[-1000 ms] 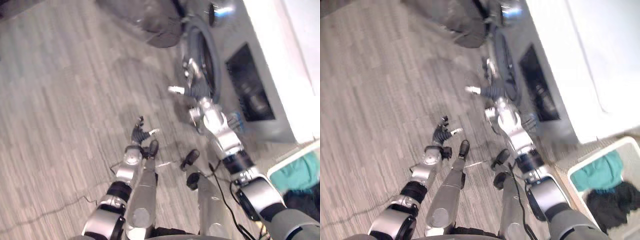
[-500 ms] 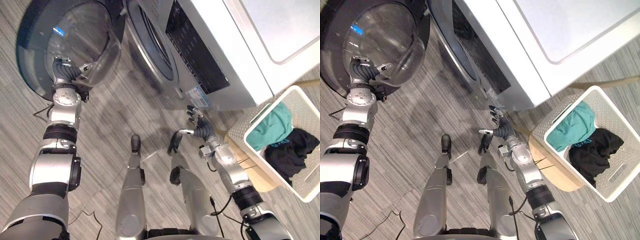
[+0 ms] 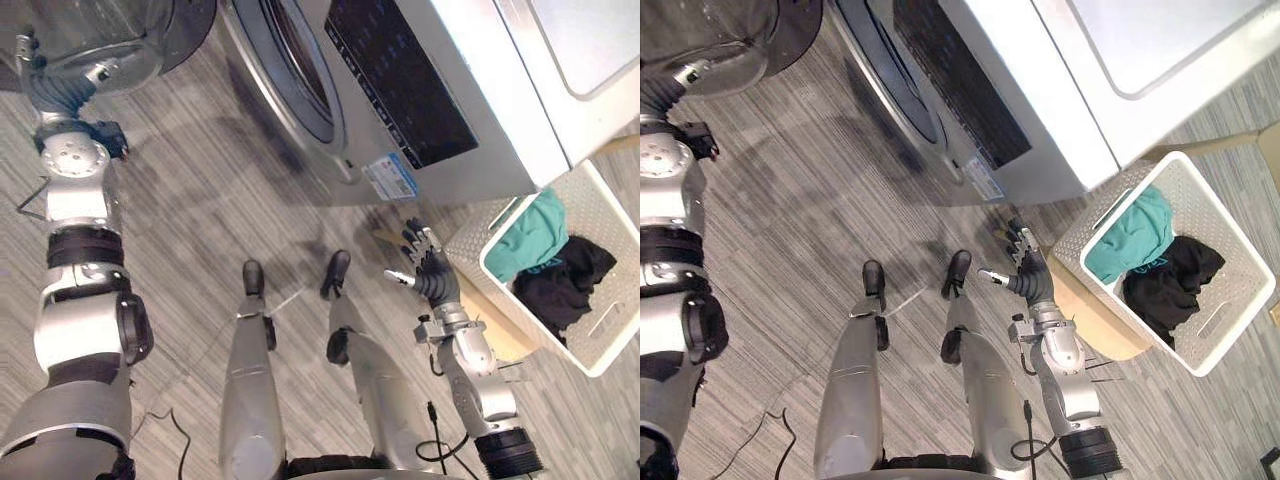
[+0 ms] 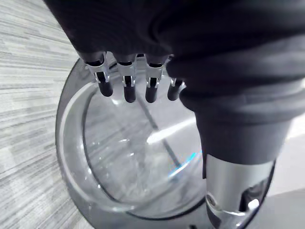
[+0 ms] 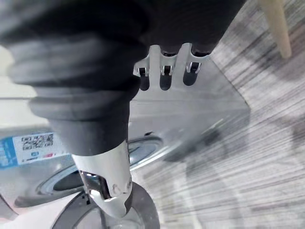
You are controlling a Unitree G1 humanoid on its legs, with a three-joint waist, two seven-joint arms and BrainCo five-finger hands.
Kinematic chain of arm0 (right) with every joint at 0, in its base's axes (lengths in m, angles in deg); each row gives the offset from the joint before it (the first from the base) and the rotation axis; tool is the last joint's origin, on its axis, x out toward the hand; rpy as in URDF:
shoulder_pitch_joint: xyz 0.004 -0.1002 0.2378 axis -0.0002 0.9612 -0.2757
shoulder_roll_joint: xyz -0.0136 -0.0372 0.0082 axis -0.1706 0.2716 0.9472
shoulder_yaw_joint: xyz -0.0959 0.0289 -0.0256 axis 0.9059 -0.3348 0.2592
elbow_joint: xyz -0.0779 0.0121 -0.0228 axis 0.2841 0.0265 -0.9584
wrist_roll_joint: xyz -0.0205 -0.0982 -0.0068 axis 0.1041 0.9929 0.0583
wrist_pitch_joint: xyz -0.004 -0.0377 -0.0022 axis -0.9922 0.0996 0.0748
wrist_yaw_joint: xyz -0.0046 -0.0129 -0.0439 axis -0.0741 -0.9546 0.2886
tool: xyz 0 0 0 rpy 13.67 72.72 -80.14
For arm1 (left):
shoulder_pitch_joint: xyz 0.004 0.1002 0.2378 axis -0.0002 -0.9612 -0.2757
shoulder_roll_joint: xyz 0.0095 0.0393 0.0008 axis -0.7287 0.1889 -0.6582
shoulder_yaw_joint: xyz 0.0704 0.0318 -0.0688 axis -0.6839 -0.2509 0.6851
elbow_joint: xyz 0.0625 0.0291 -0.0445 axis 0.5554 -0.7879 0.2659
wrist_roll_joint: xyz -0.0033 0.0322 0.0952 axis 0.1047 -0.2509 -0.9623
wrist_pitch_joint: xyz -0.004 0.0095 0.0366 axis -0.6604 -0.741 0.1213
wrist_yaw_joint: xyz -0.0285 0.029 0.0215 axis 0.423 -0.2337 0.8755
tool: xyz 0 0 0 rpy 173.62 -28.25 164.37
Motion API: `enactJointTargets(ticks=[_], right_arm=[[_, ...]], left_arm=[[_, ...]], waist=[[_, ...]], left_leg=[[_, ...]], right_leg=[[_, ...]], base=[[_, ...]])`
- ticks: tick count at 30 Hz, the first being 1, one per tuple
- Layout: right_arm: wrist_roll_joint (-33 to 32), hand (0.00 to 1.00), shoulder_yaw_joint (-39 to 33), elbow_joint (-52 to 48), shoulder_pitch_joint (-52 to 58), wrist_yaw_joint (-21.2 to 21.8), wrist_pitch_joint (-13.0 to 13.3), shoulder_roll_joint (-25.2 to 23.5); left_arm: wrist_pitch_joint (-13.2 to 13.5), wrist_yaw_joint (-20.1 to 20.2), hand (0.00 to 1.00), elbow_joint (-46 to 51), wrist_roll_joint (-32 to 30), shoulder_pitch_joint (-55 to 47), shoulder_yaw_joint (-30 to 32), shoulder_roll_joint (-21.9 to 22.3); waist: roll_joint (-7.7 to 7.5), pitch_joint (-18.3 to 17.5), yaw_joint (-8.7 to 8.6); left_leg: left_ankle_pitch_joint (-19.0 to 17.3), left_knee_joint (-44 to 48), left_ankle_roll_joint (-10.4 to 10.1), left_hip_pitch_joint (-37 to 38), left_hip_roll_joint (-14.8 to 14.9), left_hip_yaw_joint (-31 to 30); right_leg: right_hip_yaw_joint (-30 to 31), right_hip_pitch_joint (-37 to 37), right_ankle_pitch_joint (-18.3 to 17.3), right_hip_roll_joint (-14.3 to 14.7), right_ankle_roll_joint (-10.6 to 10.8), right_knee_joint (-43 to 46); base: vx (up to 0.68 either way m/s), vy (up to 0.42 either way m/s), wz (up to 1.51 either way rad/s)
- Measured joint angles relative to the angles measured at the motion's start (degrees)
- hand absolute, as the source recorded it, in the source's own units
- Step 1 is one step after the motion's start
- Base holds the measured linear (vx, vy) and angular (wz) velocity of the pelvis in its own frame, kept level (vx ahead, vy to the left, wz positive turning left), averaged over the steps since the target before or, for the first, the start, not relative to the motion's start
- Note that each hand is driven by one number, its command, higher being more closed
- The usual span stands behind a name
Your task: Pick up the laundry basket with both hands and put the clothes into the washing machine.
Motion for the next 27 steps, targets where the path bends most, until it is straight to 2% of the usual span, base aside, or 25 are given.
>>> enactJointTargets(ticks=[4,5,7,8,9,10,11,12,13,14,15,16,17,19,20,21,22,23,24,25,26,27], right_arm=[[3.43,0.00,-3.51,0.66,0.23,-1.16,-0.17,0.08],[4.23,0.00,-3.88,1.07,0.25,-1.34,-0.28,0.13],[7.06,0.00,-5.44,2.49,1.26,-1.38,-1.08,0.52],[7.69,0.00,-5.66,2.67,1.58,-1.39,-1.37,0.89],[8.68,0.00,-5.67,3.36,1.83,-1.15,-2.13,1.33],[9.06,0.00,-5.63,3.55,1.66,-0.90,-2.39,1.31],[9.85,0.00,-5.75,3.70,1.87,-0.54,-2.38,1.46],[10.19,0.00,-5.83,4.08,1.83,-0.60,-2.36,1.64],[11.63,0.00,-6.21,5.99,2.02,-0.61,-2.55,1.93],[12.01,0.00,-6.48,6.24,2.42,-0.60,-2.56,1.92],[12.07,0.00,-6.65,6.52,2.68,-0.60,-2.56,1.94],[12.13,0.00,-7.20,6.81,3.05,-0.57,-2.62,1.99],[12.14,0.00,-7.29,6.82,3.22,-0.56,-2.62,2.08],[12.14,0.00,-6.33,6.86,4.54,-0.54,-2.63,3.15],[12.14,0.00,-5.75,7.51,4.58,-0.54,-2.64,3.77],[12.86,0.00,-5.73,8.13,4.63,-0.69,-2.73,4.28],[13.37,0.00,-5.72,8.31,4.74,-0.78,-2.77,4.65],[14.20,0.00,-5.69,8.73,4.66,-0.81,-2.82,5.78],[14.83,0.00,-5.35,9.36,4.06,-1.07,-2.90,6.98],[15.55,0.00,-5.27,9.55,3.81,-1.08,-2.94,7.46],[16.89,0.00,-5.23,9.65,3.32,-1.06,-2.95,8.43],[18.92,0.00,-5.23,9.72,2.89,-1.04,-2.96,9.44]], left_arm=[[0.34,1.21,0.00,0.83,0.69,-17.09,-2.10,9.76],[0.36,1.57,0.00,0.84,0.67,-19.97,-2.83,10.83],[0.38,3.61,0.00,-0.37,0.43,-29.24,-4.90,14.15],[0.41,4.12,0.00,-1.42,0.42,-30.98,-4.90,14.84],[0.43,5.12,0.00,-4.62,-0.13,-34.55,-4.82,15.76],[0.47,5.38,0.00,-5.76,-0.68,-35.74,-4.81,15.88],[0.41,6.41,0.00,-9.04,-1.01,-38.06,-4.81,16.03],[0.33,6.60,0.00,-10.60,-1.32,-39.13,-4.84,16.08],[0.28,7.53,0.00,-13.71,-2.49,-40.81,-4.85,16.06],[0.26,7.52,0.00,-14.82,-2.86,-41.19,-4.82,16.06],[0.28,7.52,0.00,-15.66,-2.95,-41.46,-4.81,15.98],[0.28,7.56,0.00,-17.62,-3.02,-41.65,-4.78,15.77],[0.27,7.60,0.00,-18.31,-3.15,-41.57,-4.72,15.75],[0.31,7.99,0.00,-19.52,-4.28,-42.26,-4.36,16.37],[0.43,8.62,0.00,-20.02,-4.57,-42.16,-4.38,16.37],[0.39,8.67,0.00,-20.20,-4.57,-41.89,-4.42,16.67],[0.41,8.67,0.00,-20.19,-4.57,-41.75,-4.43,16.84],[0.82,8.62,0.00,-20.16,-4.54,-41.73,-4.47,17.16],[1.43,8.68,0.00,-20.16,-4.53,-41.75,-4.56,17.37],[1.73,8.67,0.00,-20.14,-4.52,-41.74,-4.67,17.37],[1.99,8.66,0.00,-20.16,-4.47,-41.77,-5.09,17.38],[1.94,8.66,0.00,-20.13,-4.27,-41.98,-5.06,17.78]], waist=[[1.45,-2.85,-0.11],[1.71,-3.35,-0.05],[3.57,-6.56,-0.67],[4.30,-7.06,-1.02],[5.72,-8.13,-1.63],[6.02,-8.31,-1.66],[6.97,-9.61,-2.38],[7.08,-10.15,-2.74],[7.20,-11.67,-3.07],[7.43,-12.47,-3.04],[7.45,-13.26,-3.05],[7.23,-14.25,-3.18],[7.40,-14.46,-3.27],[8.57,-16.34,-3.16],[8.49,-16.44,-3.26],[8.73,-16.37,-3.41],[8.85,-16.33,-3.42],[9.21,-16.46,-3.27],[9.53,-16.64,-3.14],[9.52,-16.64,-3.07],[9.56,-16.66,-2.81],[9.83,-16.75,-2.54]], left_leg=[[-1.02,-1.62,0.58,5.12,-0.90,3.63],[-1.41,-1.96,0.66,6.28,-0.92,4.67],[-2.74,-2.03,1.00,9.79,-0.82,8.08],[-3.16,-1.79,1.13,11.05,-0.53,9.12],[-4.03,-2.75,1.39,15.35,0.25,12.95],[-4.04,-3.96,1.42,17.82,0.63,14.69],[-4.72,-4.92,1.31,21.07,1.85,18.14],[-5.34,-4.80,1.04,22.48,2.09,19.56],[-6.99,-4.43,0.13,26.81,2.78,24.27],[-7.55,-4.67,-0.17,27.78,3.60,25.73],[-8.10,-4.86,-0.27,28.70,4.36,27.08],[-9.30,-4.32,-1.73,31.14,5.20,30.51],[-9.96,-3.75,-2.27,32.15,6.29,31.83],[-10.66,-0.69,-4.48,34.79,9.43,36.72],[-9.99,7.29,-3.47,34.01,12.28,35.61],[-7.35,15.33,0.87,31.73,15.18,31.79],[-5.35,19.34,3.91,29.96,16.23,29.76],[-4.97,26.23,5.54,26.42,16.81,23.96],[-7.50,27.87,2.99,23.37,14.50,17.61],[-8.60,27.19,2.05,22.16,12.69,14.77],[-10.02,23.10,0.68,20.67,8.82,10.53],[-10.06,15.99,0.52,20.86,5.90,8.11]], right_leg=[[3.62,2.28,-0.13,-0.55,-0.11,0.39],[4.61,2.79,-0.16,-0.58,-0.08,0.44],[7.54,3.90,-0.54,-0.50,0.47,1.30],[7.70,4.46,-1.38,-0.44,0.25,1.76],[3.42,5.56,-6.43,-1.10,-1.51,4.65],[0.50,5.84,-9.18,-2.07,-1.84,6.72],[-7.37,6.62,-12.31,-4.88,-3.04,10.76],[-11.75,6.99,-13.49,-6.65,-3.90,13.09],[-22.20,9.20,-17.02,-10.42,-4.83,18.18],[-24.97,9.97,-17.91,-10.83,-4.62,18.80],[-26.37,10.41,-18.20,-11.10,-4.38,19.13],[-26.57,10.89,-17.64,-10.35,-3.80,19.64],[-25.16,10.88,-17.33,-9.45,-3.48,19.88],[-21.80,10.96,-17.87,-6.41,-3.81,19.60],[-19.46,11.64,-18.16,-4.86,-4.16,19.40],[-17.70,13.24,-17.77,-3.14,-4.16,17.66],[-16.87,14.21,-17.63,-2.31,-4.32,16.55],[-14.86,15.84,-17.27,-0.92,-4.75,14.66],[-13.15,16.83,-17.25,-0.36,-4.83,13.84],[-12.16,17.21,-17.25,-0.34,-4.82,13.58],[-10.52,18.03,-16.89,-0.35,-4.72,12.75],[-8.93,18.62,-16.18,-0.35,-4.64,12.28]], base=[[0.06,0.079,-0.37],[0.07,0.098,-0.73],[0.07,0.086,-0.74],[0.06,0.086,-0.93],[0.05,0.066,-1.01],[0.06,0.068,-1.43],[0.06,0.033,-1.12],[0.11,0.072,-1.60],[0.13,0.053,-1.32],[0.11,0.045,-1.36],[0.12,-0.057,-1.20],[0.11,-0.053,-1.20],[0.16,-0.106,-1.34],[0.15,-0.077,-1.19],[0.18,-0.110,-1.29],[0.17,-0.129,-1.03],[0.17,-0.188,-0.87],[0.14,-0.114,-0.81],[0.15,-0.080,-0.81],[0.19,-0.008,-0.82],[0.23,0.013,-0.78],[0.23,0.027,-0.75]])
